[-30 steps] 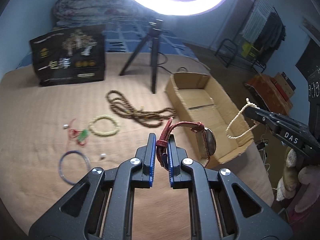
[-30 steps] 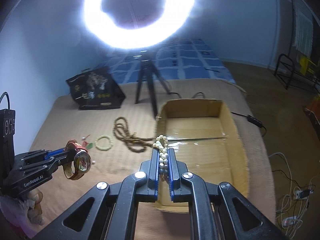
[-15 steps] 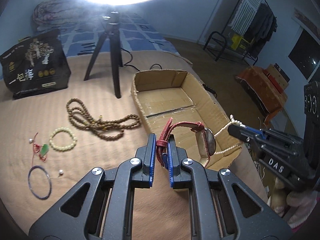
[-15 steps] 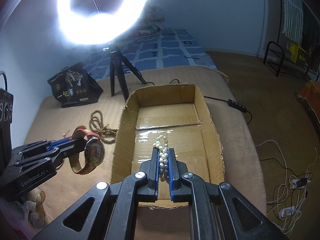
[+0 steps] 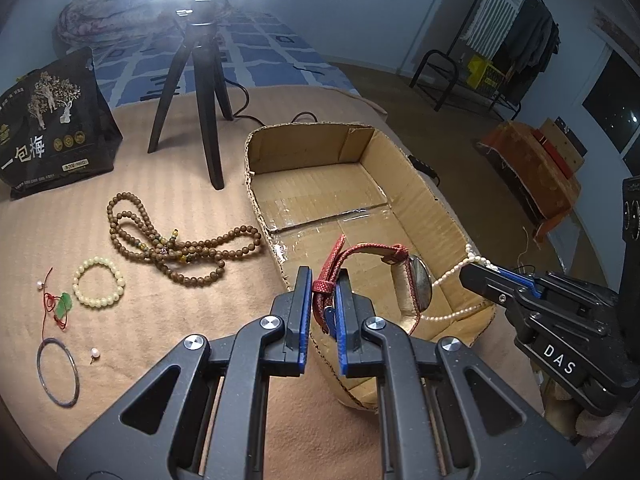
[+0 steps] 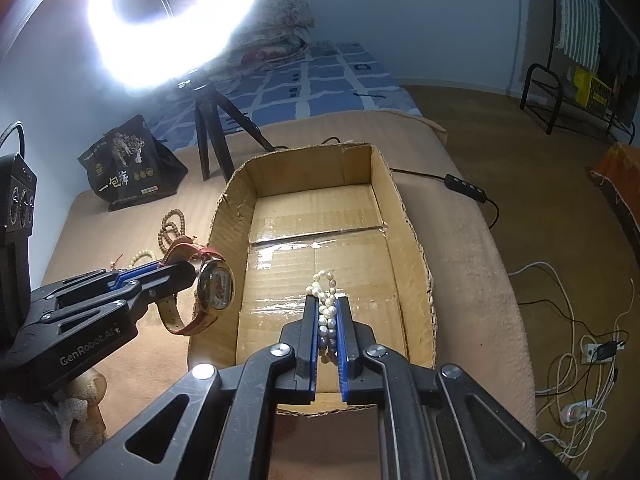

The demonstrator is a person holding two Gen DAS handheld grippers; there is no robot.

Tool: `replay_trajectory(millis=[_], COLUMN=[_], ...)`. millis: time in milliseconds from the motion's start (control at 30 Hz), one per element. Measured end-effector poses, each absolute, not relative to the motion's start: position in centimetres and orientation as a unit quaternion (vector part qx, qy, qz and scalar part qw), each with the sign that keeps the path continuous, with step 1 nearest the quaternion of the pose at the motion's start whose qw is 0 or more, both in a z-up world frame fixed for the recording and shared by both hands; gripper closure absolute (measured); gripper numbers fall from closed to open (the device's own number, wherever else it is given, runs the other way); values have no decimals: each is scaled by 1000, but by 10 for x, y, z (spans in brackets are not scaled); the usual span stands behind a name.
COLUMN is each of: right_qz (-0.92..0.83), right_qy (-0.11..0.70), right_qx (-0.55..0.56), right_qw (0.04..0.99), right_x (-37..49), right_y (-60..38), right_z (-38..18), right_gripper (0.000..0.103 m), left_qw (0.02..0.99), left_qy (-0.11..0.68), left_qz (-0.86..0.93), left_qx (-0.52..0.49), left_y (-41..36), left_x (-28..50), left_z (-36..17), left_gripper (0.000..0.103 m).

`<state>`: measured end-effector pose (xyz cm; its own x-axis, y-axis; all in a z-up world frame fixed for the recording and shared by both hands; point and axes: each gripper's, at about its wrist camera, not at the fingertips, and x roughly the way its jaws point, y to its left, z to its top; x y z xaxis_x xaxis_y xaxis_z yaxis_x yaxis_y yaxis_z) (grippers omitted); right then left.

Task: Organize jewelry
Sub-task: 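Carry the watch and pearl necklace over the cardboard box with both tools, then open both tools to drop the watch and necklace into the box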

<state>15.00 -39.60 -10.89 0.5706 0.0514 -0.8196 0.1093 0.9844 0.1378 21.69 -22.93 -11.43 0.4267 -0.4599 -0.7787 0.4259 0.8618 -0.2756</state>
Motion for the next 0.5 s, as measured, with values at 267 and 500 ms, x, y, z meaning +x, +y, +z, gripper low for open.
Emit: replay_trajectory(millis=[267, 500], right_qz=[-19, -29], right_qy=[461, 452], right_qx=[87, 80], right_qw=[883, 888], right_x=[151, 149], right_y=[-396, -395], right_z=[-109, -105], right_gripper=[71, 41], left_qw=[841, 845], left_qy=[470, 467], left_qz=[-266, -259], left_qx=[-9, -13], left_y=[-235, -229], left_x=[218, 219], left_z=[-116, -113], left_gripper=[83, 82])
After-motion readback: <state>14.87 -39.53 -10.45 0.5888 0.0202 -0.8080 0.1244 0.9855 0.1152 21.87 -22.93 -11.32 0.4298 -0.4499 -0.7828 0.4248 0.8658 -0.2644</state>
